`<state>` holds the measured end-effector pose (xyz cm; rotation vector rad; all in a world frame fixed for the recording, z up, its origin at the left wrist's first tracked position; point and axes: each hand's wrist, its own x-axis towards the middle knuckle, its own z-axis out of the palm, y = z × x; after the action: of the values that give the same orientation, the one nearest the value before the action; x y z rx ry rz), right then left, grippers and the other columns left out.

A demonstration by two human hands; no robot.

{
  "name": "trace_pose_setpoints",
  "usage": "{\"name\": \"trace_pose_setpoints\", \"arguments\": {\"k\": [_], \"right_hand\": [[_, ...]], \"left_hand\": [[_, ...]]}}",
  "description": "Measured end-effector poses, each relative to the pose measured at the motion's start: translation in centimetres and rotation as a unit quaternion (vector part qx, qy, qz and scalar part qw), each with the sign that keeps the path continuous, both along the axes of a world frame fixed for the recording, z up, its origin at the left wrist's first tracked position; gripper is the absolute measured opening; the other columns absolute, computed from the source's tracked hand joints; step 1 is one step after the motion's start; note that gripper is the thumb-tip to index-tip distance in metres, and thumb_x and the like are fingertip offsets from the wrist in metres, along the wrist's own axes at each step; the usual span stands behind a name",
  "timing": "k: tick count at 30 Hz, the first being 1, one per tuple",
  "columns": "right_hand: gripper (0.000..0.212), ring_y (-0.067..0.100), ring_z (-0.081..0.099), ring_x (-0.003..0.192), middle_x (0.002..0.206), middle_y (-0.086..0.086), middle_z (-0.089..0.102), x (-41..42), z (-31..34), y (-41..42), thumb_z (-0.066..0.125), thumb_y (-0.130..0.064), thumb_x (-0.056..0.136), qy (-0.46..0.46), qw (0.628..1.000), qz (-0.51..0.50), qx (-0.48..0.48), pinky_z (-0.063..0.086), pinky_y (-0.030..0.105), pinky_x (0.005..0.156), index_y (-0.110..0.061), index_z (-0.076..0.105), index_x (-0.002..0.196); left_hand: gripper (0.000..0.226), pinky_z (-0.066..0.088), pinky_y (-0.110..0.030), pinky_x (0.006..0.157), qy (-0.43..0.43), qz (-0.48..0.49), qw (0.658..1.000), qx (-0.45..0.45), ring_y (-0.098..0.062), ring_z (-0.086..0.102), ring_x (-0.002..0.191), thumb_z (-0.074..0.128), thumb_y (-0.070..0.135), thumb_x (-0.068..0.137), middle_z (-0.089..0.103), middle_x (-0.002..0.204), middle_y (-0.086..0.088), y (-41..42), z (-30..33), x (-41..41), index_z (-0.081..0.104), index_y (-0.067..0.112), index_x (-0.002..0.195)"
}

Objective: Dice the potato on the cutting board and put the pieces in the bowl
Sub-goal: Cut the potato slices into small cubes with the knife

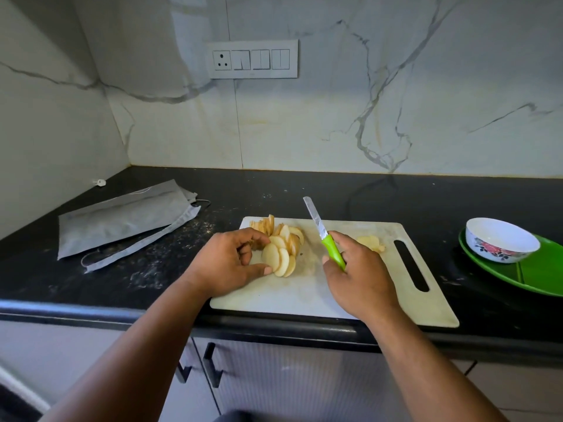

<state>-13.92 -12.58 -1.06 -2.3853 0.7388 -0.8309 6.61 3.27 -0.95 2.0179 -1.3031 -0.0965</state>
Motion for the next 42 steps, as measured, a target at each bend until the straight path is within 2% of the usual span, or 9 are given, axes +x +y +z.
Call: {"name": "trace_pose_setpoints", "arguments": {"k": [9,13,16,18,23,28,35,39,42], "right_hand": [[0.027,0.008,0.053,0.066,0.072,-0.014,0.052,0.1,0.7,0.8,0.053,-0.034,0.094,0.055,0.998,-0.024,-0.030,0.033,0.020,0.051,-0.033,0.056,0.121],[0.049,0.022,0.063,0.101,0.116,-0.003,0.067,0.5,1.9,1.4,0.046,-0.028,0.095,0.147,0.988,-0.036,-0.040,0.049,0.029,0.070,-0.024,0.045,0.144],[0.034,0.019,0.057,0.074,0.087,-0.003,0.061,0.5,2.6,2.1,0.045,-0.022,0.091,0.191,0.978,-0.063,-0.054,0.037,0.027,0.051,-0.019,0.055,0.124],[0.025,0.014,0.048,0.062,0.075,-0.006,0.052,0.3,2.9,2.7,0.046,-0.021,0.089,0.206,0.973,-0.084,-0.067,0.032,0.026,0.047,-0.018,0.056,0.112],[0.036,0.019,0.048,0.069,0.081,-0.004,0.051,0.1,3.3,3.3,0.048,-0.021,0.090,0.216,0.971,-0.084,-0.062,0.038,0.029,0.056,-0.019,0.056,0.125],[0.025,0.017,0.049,0.067,0.081,-0.004,0.053,1.2,3.6,4.6,0.051,-0.022,0.088,0.227,0.971,-0.045,-0.056,0.039,0.029,0.057,-0.021,0.060,0.110],[0.007,0.010,0.045,0.061,0.075,-0.007,0.049,1.7,3.6,5.0,0.053,-0.025,0.087,0.215,0.975,-0.030,-0.049,0.034,0.027,0.050,-0.023,0.052,0.094],[0.015,0.017,0.048,0.066,0.080,-0.006,0.056,-0.7,3.8,2.8,0.052,-0.029,0.088,0.204,0.977,-0.059,-0.026,0.037,0.030,0.055,-0.026,0.059,0.101],[0.035,0.021,0.054,0.079,0.098,-0.001,0.064,-2.7,4.1,1.6,0.050,-0.027,0.090,0.216,0.973,-0.078,-0.011,0.044,0.030,0.063,-0.025,0.060,0.124]], "left_hand": [[0.045,0.048,-0.018,0.064,-0.044,-0.007,0.996,0.073,-0.007,0.059,0.067,0.089,0.045,0.076,0.064,0.076,0.006,-0.5,1.5,0.1,0.064,0.039,0.113],[0.057,0.048,-0.018,0.068,-0.077,-0.005,0.992,0.096,-0.004,0.062,0.072,0.087,0.050,0.077,0.065,0.078,0.010,-0.7,2.3,-0.1,0.062,0.043,0.128],[0.058,0.057,-0.030,0.085,-0.091,-0.023,0.988,0.124,-0.004,0.065,0.083,0.085,0.050,0.079,0.066,0.081,0.013,-0.9,2.8,-0.1,0.063,0.042,0.132],[0.051,0.058,-0.033,0.085,-0.100,-0.025,0.985,0.142,-0.005,0.064,0.080,0.086,0.051,0.078,0.066,0.080,0.012,-1.0,3.3,-0.2,0.067,0.039,0.124],[0.031,0.042,-0.023,0.061,-0.100,-0.028,0.983,0.152,-0.006,0.052,0.064,0.089,0.051,0.074,0.059,0.073,0.011,-1.2,4.1,0.2,0.069,0.032,0.086],[0.024,0.050,-0.033,0.064,0.008,-0.047,0.995,0.084,-0.010,0.050,0.056,0.087,0.042,0.079,0.058,0.058,0.004,-0.6,3.6,0.9,0.070,0.026,0.073],[0.015,0.058,-0.050,0.074,0.076,-0.039,0.995,-0.059,-0.035,0.066,0.072,0.075,0.034,0.093,0.073,0.077,-0.010,-1.0,3.5,-1.1,0.079,0.022,0.085],[0.014,0.059,-0.034,0.075,-0.019,-0.040,0.999,-0.022,-0.008,0.069,0.074,0.074,0.036,0.095,0.075,0.078,0.011,-3.9,5.0,-4.8,0.080,0.025,0.088],[0.020,0.059,-0.031,0.080,-0.054,0.004,0.997,0.056,-0.007,0.069,0.083,0.075,0.042,0.092,0.074,0.091,0.012,-7.1,5.3,-7.0,0.078,0.033,0.110]]}}
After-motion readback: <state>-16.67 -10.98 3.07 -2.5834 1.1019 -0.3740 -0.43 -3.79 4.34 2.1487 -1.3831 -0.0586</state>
